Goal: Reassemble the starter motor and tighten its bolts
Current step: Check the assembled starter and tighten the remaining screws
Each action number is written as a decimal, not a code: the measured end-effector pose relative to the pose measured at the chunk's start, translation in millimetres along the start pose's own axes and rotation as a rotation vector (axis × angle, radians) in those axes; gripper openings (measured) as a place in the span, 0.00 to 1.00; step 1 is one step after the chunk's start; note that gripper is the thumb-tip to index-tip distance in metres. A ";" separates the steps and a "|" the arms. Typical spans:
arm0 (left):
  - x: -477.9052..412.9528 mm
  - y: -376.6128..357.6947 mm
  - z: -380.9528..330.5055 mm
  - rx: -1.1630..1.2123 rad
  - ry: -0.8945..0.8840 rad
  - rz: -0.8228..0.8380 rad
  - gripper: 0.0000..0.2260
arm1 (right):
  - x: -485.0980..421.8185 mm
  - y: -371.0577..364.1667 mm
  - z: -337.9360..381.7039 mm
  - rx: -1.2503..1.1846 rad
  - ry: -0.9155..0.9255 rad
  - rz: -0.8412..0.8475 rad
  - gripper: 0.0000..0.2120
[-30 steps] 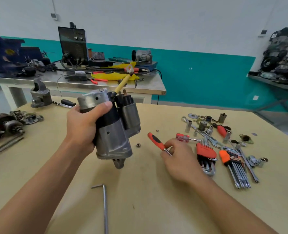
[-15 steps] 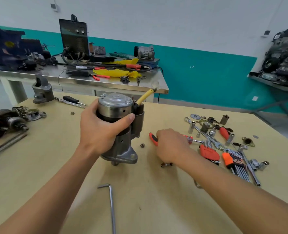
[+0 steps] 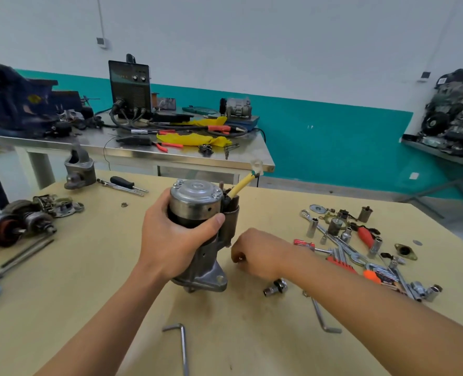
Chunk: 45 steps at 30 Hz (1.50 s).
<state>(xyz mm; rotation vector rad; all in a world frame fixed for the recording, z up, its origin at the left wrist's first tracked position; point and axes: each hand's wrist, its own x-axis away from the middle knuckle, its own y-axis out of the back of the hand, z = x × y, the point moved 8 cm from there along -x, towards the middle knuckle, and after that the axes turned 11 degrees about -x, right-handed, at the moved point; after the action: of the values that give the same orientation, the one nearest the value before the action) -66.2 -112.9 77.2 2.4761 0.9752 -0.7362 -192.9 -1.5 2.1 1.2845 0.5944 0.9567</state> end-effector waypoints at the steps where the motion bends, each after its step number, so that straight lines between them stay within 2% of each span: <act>1: -0.3 -0.7 1.4 0.013 0.002 0.015 0.23 | 5.0 6.1 -3.0 -0.089 -0.010 -0.036 0.13; 5: -4.7 0.3 10.5 0.115 0.020 0.113 0.27 | 34.0 56.8 -22.1 -0.537 -0.010 -0.406 0.12; 7: -9.5 -1.0 15.7 0.183 0.029 0.205 0.27 | 51.3 74.4 -34.0 -0.893 -0.027 -0.577 0.09; 10: -14.6 -9.1 21.0 0.330 0.079 0.345 0.21 | 65.3 89.7 -28.7 -1.331 0.082 -0.695 0.05; 12: -16.5 -16.5 19.7 0.369 0.077 0.432 0.20 | 68.9 99.1 -17.7 -1.434 0.186 -0.706 0.04; 15: -21.9 -25.2 20.0 0.378 0.077 0.491 0.20 | 70.5 108.7 -4.7 -1.319 0.277 -0.734 0.02; 19: -26.3 -31.7 25.2 0.388 0.091 0.509 0.19 | 71.0 103.9 0.3 -1.172 0.312 -0.721 0.12; 28: -27.4 -34.3 26.1 0.397 0.083 0.534 0.20 | 71.0 106.1 6.3 -0.985 0.316 -0.671 0.08; 31: -27.1 -35.0 24.8 0.397 0.081 0.550 0.27 | 69.2 108.3 7.2 -0.963 0.302 -0.660 0.09; 35: -27.3 -37.1 21.9 0.389 0.070 0.561 0.28 | 67.8 106.6 7.7 -0.889 0.246 -0.710 0.03; 36: -27.0 -37.7 20.8 0.387 0.063 0.566 0.28 | 68.1 105.8 7.3 -0.880 0.220 -0.734 0.04; 39: -24.4 -39.6 16.9 0.380 0.025 0.597 0.27 | 69.9 104.6 5.3 -0.756 0.173 -0.718 0.18; 41: -25.1 -38.2 18.1 0.374 0.022 0.578 0.24 | 70.5 104.2 2.3 -0.706 0.166 -0.602 0.23; 43: -26.7 -36.4 21.3 0.368 0.028 0.543 0.20 | 71.6 103.4 -0.2 -0.780 0.197 -0.477 0.22; 45: -27.0 -36.0 23.6 0.369 0.032 0.530 0.20 | 73.4 103.5 -1.5 -0.823 0.236 -0.426 0.26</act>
<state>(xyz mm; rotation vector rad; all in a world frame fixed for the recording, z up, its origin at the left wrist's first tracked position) -116.4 -114.1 69.0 2.8779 0.1643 -0.7411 -183.6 61.9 111.6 0.2964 0.5379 0.8561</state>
